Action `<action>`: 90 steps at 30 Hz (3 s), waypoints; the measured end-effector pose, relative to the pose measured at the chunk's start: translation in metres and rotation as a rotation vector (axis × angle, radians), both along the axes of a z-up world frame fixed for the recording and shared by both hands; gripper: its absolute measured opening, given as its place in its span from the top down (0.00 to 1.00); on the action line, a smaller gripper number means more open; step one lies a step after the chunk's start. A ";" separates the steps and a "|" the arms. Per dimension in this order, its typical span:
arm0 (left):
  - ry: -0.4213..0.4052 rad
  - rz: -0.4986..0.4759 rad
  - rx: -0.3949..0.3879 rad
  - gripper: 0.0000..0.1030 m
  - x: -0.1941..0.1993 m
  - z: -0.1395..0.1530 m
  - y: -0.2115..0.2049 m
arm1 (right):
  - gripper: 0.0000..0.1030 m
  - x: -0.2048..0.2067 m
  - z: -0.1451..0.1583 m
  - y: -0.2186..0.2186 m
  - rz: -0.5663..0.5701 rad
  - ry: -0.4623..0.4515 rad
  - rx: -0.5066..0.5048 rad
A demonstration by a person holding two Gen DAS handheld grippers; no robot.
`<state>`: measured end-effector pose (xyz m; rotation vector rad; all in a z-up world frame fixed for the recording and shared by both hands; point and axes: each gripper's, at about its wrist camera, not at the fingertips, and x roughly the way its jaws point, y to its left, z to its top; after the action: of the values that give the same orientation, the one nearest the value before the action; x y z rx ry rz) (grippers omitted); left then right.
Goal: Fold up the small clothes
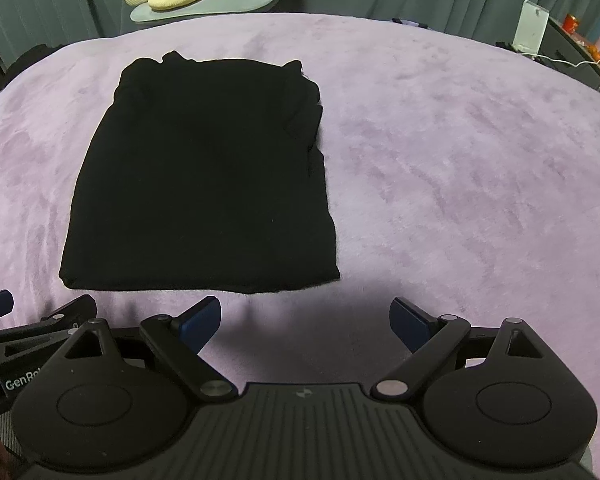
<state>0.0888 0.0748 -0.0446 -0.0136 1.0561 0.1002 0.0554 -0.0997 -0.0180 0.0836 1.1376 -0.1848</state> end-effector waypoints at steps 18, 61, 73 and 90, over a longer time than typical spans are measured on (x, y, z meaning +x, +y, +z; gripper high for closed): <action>0.004 -0.001 -0.005 0.07 0.001 -0.001 -0.001 | 0.11 0.002 0.002 0.001 -0.001 -0.006 0.001; 0.007 -0.014 -0.021 0.07 0.004 -0.001 -0.002 | 0.11 0.004 0.002 0.000 0.003 -0.005 0.007; 0.004 -0.020 -0.017 0.07 0.004 0.000 -0.003 | 0.11 0.003 0.003 -0.003 -0.001 -0.012 0.010; -0.018 -0.035 -0.009 0.07 0.003 0.001 -0.005 | 0.11 0.002 0.004 -0.005 -0.006 -0.011 0.010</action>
<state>0.0920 0.0694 -0.0438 -0.0041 1.0382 0.0630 0.0579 -0.1046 -0.0143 0.0972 1.1273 -0.1837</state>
